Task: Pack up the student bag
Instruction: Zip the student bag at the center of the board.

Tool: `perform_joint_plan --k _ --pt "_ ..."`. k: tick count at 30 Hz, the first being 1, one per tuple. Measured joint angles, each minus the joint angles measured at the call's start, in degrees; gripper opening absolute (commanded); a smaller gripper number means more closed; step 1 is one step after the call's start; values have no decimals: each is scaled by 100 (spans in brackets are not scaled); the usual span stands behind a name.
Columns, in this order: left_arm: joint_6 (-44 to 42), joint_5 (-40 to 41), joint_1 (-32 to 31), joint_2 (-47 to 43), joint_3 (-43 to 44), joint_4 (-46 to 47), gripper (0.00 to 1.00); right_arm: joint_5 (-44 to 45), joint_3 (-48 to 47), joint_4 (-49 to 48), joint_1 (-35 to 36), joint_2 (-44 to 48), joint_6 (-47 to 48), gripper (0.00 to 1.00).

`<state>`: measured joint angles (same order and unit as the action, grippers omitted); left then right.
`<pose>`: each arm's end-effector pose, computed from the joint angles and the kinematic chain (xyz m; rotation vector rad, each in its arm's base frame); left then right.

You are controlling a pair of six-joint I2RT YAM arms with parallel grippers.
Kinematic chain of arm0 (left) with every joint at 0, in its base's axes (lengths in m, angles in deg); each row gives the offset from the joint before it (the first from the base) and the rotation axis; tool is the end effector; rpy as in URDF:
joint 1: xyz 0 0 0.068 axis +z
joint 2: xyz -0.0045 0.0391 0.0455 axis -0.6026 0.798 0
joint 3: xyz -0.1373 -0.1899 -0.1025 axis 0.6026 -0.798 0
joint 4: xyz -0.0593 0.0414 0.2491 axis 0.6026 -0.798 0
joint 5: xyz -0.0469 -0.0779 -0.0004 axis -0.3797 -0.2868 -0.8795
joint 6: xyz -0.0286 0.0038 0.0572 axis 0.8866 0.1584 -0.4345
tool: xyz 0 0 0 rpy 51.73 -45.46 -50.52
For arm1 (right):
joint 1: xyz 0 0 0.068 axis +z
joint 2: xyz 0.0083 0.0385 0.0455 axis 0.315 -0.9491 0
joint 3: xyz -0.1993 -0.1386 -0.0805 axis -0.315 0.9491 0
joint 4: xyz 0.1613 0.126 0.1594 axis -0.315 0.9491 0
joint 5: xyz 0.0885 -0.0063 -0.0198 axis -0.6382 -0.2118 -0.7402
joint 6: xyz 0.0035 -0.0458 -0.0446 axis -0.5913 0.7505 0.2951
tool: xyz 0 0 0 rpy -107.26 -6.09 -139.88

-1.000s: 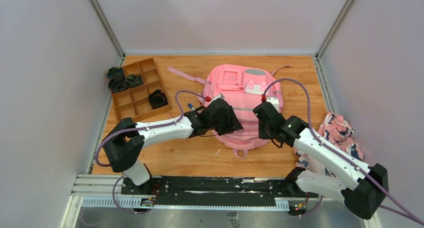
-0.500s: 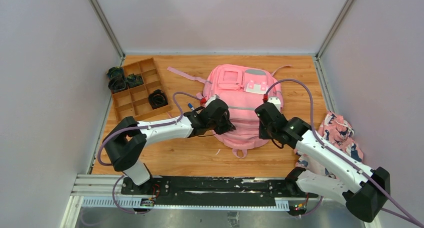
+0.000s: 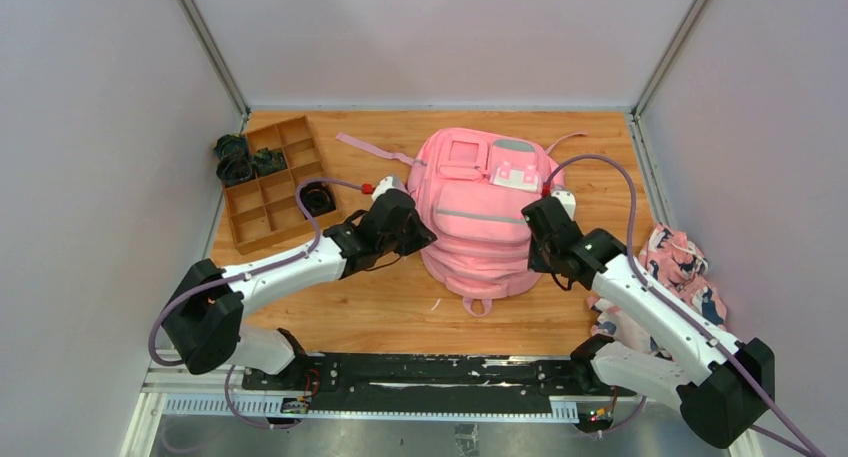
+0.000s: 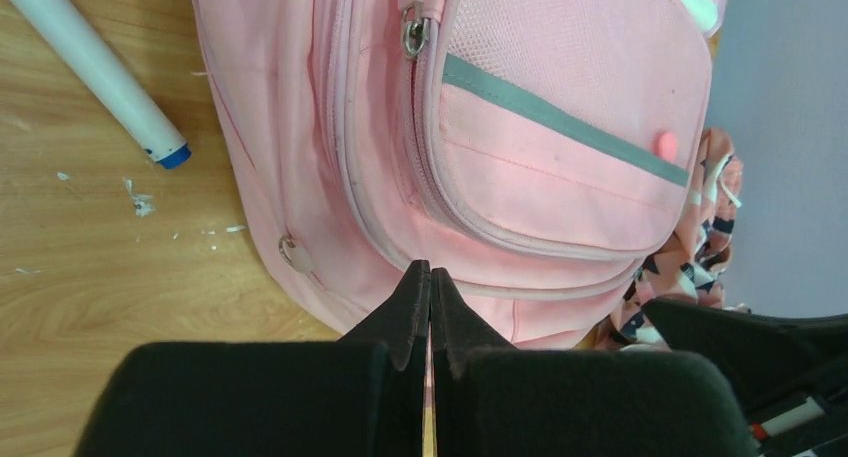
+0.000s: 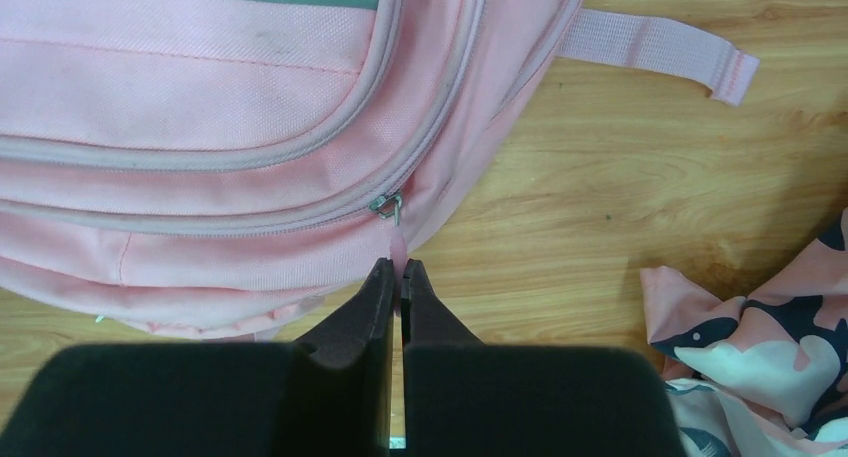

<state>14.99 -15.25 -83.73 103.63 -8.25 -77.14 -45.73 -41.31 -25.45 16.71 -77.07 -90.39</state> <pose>0.2185 -0.2205 0.2085 -0.4686 2.3224 -0.8658 0.1829 0.1096 0.2429 0.0933 2.4282 0.1392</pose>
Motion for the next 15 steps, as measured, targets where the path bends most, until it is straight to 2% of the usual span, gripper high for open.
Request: perform_joint_plan --k 4,7,9,12,15 --pt "-437 -26 -61 -28 208 -264 1 39 -15 33 -214 -9 28 0" --pt "-874 -2 -332 94 675 -520 32 114 -37 59 -269 -105 48 0" --pt "-1285 0 -584 289 1154 -588 47 133 -37 50 -299 -195 94 0" --pt "-2094 -9 -931 544 1694 -568 51 24 -37 -50 -507 -227 205 0" --pt "-3128 -94 -1158 671 1799 -459 52 -350 -37 -186 -833 -46 396 0"
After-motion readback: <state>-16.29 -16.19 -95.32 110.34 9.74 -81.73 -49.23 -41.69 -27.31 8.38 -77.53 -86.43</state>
